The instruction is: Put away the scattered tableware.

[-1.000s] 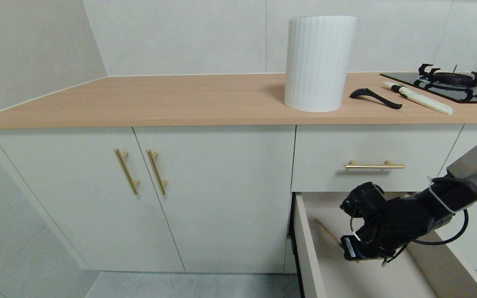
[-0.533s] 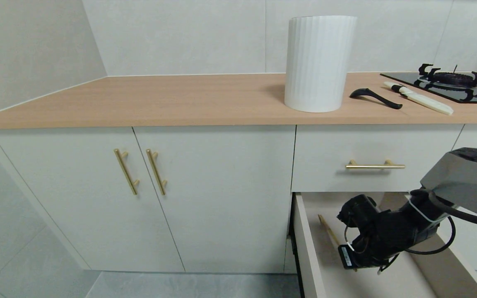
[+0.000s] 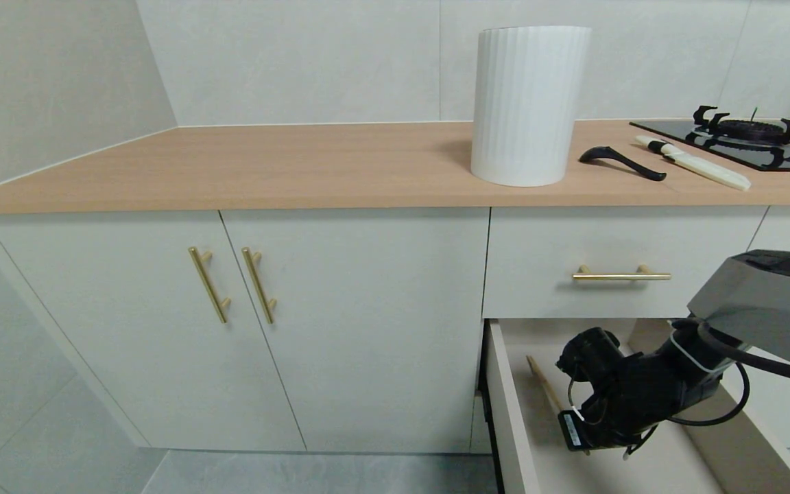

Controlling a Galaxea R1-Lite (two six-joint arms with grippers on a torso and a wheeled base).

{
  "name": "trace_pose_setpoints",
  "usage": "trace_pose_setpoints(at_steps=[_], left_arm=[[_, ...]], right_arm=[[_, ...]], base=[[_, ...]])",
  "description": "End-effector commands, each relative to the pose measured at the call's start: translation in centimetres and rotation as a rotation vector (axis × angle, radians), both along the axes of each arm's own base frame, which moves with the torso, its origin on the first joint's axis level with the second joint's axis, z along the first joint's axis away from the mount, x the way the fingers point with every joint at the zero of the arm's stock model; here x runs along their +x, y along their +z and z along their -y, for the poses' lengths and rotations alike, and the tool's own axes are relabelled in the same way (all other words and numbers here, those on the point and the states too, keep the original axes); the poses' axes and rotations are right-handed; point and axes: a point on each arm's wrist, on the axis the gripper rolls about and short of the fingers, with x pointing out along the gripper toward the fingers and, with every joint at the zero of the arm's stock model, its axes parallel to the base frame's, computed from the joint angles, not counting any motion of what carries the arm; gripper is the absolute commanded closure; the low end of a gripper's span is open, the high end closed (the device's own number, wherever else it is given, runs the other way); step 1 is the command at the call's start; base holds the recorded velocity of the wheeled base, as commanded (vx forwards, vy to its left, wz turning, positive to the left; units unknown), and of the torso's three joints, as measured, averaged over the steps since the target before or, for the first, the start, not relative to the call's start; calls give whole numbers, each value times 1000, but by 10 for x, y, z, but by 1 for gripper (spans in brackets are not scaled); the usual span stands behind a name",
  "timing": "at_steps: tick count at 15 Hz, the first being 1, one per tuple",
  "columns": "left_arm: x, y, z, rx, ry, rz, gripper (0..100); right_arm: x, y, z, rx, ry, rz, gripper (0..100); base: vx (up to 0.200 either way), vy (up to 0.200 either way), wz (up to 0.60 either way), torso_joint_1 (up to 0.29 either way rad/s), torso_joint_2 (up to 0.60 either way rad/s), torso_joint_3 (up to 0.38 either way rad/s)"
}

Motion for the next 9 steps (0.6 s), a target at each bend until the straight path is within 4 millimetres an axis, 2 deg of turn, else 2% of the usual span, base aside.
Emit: trace_pose_setpoints(at_steps=[1, 3, 4, 9], left_arm=[[0, 0, 0, 0, 0, -2, 0], [0, 0, 0, 0, 0, 0, 0], [0, 0, 0, 0, 0, 0, 0], [0, 0, 0, 0, 2, -2, 0]], right_arm=[[0, 0, 0, 0, 1, 2, 100], [0, 0, 0, 0, 1, 2, 100], [0, 0, 0, 0, 1, 2, 0], [0, -1, 0, 0, 1, 0, 0]], base=[[0, 0, 0, 0, 0, 0], [0, 0, 0, 0, 0, 0], [0, 0, 0, 0, 0, 0], [0, 0, 0, 0, 0, 0]])
